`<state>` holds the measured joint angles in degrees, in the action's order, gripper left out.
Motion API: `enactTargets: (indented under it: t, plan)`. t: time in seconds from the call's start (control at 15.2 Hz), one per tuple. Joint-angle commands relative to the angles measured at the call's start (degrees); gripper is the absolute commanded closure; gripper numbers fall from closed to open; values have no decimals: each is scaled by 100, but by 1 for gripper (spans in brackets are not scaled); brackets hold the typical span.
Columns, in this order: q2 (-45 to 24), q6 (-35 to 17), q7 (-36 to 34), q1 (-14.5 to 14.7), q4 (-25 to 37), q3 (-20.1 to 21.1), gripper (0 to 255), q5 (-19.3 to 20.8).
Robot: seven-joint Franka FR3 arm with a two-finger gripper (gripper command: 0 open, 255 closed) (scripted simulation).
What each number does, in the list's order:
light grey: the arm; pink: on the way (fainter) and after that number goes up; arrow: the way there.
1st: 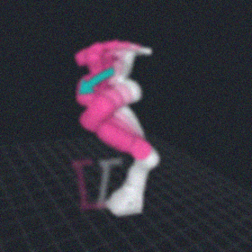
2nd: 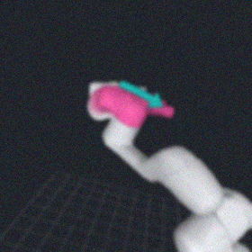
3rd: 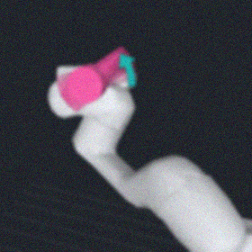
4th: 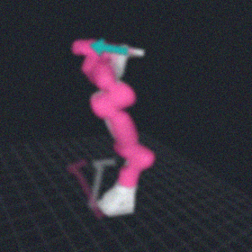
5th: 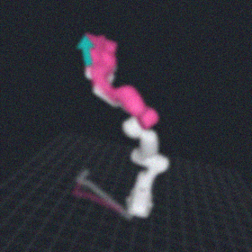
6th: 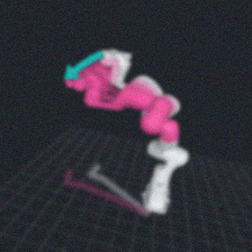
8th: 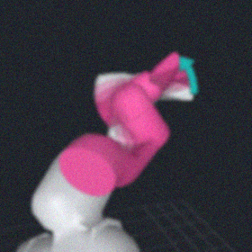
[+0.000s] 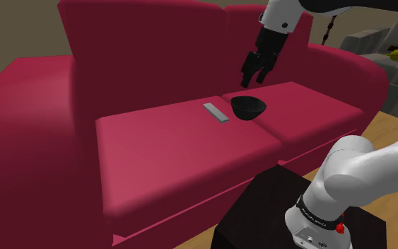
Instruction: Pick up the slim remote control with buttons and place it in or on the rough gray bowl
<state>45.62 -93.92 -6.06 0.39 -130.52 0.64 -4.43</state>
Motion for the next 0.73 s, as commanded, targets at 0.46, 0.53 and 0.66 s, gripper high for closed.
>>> enactTargets:
  t: [0.46, 0.53, 0.66]
  plan:
    - [-1052, -938, 373, -163, -70, -317, 0, 245]
    - [-1221, -1065, 423, -185, -53, -361, 0, 272]
    - [-1570, -1311, 521, -226, 2, -450, 0, 323]
